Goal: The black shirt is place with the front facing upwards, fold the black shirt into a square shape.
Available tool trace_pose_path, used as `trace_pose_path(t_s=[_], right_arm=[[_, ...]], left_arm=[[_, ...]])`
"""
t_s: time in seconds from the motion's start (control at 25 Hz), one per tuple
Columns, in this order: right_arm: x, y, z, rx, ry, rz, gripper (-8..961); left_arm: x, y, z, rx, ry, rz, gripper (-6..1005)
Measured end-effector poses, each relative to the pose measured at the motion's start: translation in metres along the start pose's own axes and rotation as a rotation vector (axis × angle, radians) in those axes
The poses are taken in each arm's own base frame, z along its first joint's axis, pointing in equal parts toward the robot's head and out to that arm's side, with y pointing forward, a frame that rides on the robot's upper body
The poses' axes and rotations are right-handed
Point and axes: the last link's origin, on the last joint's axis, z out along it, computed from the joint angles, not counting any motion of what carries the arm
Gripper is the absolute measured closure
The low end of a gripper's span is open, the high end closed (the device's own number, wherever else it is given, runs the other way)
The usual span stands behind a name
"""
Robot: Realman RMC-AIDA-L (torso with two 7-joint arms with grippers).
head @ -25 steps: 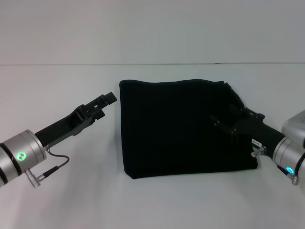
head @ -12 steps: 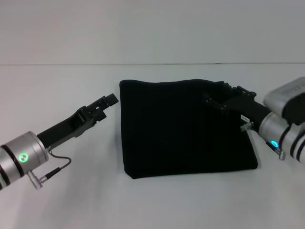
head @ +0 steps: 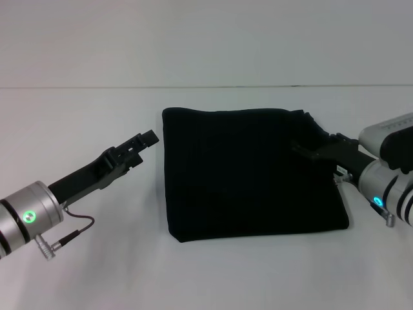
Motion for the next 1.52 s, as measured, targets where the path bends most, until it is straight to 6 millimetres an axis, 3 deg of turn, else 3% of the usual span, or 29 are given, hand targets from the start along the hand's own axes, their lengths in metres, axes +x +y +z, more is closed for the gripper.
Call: trace_pose_path(t_s=[0.32, 0.52, 0.76, 1.04, 1.2, 1.52], right_arm=[[0.003, -0.007, -0.011, 0.01, -0.068, 0.06, 223], [0.006, -0.003, -0.035, -0.067, -0.205, 0.041, 223], [0.029, 0.01, -0.07, -0.214, -0.249, -0.05, 224], [0.059, 0.021, -0.106, -0.312, -0.239, -0.097, 224], [0.072, 0.03, -0.114, -0.366, -0.205, -0.122, 230], [0.074, 0.036, -0.116, -0.391, -0.206, -0.118, 235]], left_arm=[[-0.001, 0.0, 0.0, -0.001, -0.005, -0.004, 50], [0.005, -0.003, 0.0, 0.027, -0.01, -0.03, 50], [0.015, -0.009, 0.007, 0.12, -0.083, -0.077, 51], [0.018, -0.001, 0.029, 0.175, -0.21, -0.097, 51], [0.013, 0.002, 0.037, 0.194, -0.271, -0.089, 50], [0.009, 0.002, 0.042, 0.214, -0.291, -0.08, 51]])
